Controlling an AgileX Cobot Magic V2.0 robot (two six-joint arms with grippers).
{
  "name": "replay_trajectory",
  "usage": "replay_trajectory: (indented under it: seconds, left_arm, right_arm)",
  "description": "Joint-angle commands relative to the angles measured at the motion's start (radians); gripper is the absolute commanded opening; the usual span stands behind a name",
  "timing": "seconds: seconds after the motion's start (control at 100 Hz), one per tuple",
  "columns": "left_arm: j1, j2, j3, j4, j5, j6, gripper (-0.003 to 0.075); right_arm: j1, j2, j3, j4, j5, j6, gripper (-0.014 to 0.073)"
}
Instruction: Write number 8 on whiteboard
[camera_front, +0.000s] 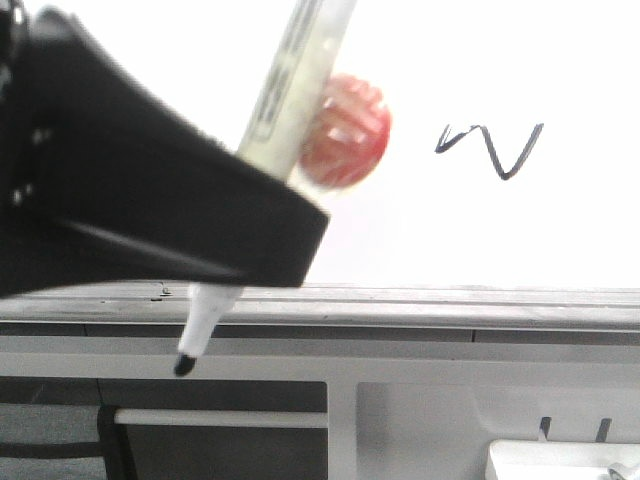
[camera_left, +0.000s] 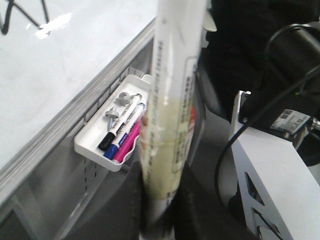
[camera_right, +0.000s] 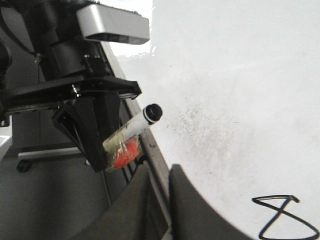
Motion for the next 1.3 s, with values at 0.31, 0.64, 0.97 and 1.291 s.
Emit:
replay_trajectory:
  seconds: [0.31, 0.64, 0.97, 1.291]
  left_arm:
    - [0.002, -0.001, -0.067, -0.219, -0.306, 0.013, -0.002]
    - [0.007, 0.135, -0.176, -0.219, -0.376, 0.013, -0.002]
    - [0.007, 0.236, -0.253, -0.219, -0.488, 0.01, -0.002]
    - [0.007, 0.304, -0.301, -0.219, -0.591, -0.094, -0.002]
  right_arm:
    - [-0.002, -0.062, -0.035, -0.017, -0.183, 0.115, -0.0063]
    - [-0.002, -0.062, -0.035, -0.017, -0.358, 0.115, -0.0063]
    - [-0.002, -0.062, -0.035, -0.014, -0.355, 0.115, -0.0063]
    - [-0.002, -0.062, -0.035, -0.014, -0.355, 0.115, -0.0063]
